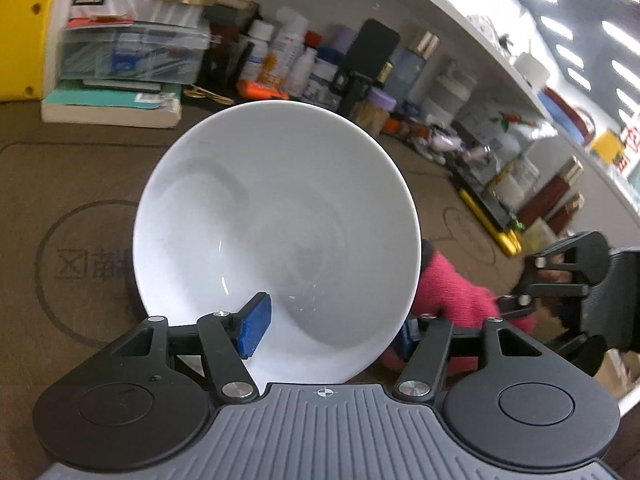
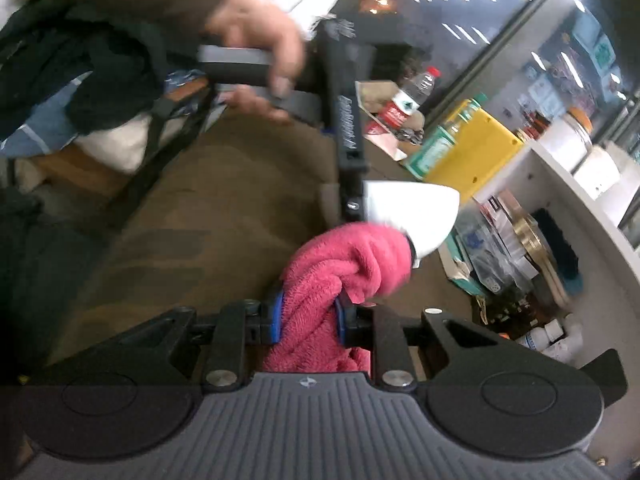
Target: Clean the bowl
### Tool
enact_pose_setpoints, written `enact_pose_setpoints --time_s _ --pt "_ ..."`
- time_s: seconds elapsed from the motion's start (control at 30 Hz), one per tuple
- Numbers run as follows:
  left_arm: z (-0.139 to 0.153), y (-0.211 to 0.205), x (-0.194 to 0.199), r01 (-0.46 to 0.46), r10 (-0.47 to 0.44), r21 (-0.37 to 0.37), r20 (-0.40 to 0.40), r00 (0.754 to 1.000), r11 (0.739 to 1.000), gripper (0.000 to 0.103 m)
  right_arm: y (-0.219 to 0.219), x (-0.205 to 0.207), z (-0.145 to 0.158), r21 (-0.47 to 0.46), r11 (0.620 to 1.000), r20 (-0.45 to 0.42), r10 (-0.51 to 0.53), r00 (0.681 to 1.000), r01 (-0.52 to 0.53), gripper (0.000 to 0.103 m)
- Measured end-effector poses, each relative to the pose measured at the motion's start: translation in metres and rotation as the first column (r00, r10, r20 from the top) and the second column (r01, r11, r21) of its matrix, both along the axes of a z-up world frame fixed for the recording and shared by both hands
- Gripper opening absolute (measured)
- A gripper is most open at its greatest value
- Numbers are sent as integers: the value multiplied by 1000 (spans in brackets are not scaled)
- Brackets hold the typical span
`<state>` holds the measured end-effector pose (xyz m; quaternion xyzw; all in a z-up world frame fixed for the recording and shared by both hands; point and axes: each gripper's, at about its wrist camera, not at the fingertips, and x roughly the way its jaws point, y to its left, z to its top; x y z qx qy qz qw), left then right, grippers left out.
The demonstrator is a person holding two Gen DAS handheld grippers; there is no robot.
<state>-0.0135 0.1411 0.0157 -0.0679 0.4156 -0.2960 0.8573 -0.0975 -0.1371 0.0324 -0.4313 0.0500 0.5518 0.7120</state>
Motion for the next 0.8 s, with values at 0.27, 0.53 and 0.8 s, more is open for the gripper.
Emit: enact_pose_setpoints --time_s 0.27,0.53,0.8 --pt "20 -45 16 17 -32 223 64 997 975 60 8 58 17 165 954 6 -254 967 250 24" --pt "19 -115 37 150 -181 335 62 982 930 62 -12 105 21 261 863 -92 -423 901 432 24" --pt "17 -168 37 127 -224 517 130 966 847 88 -52 120 7 269 739 -409 -494 768 618 24"
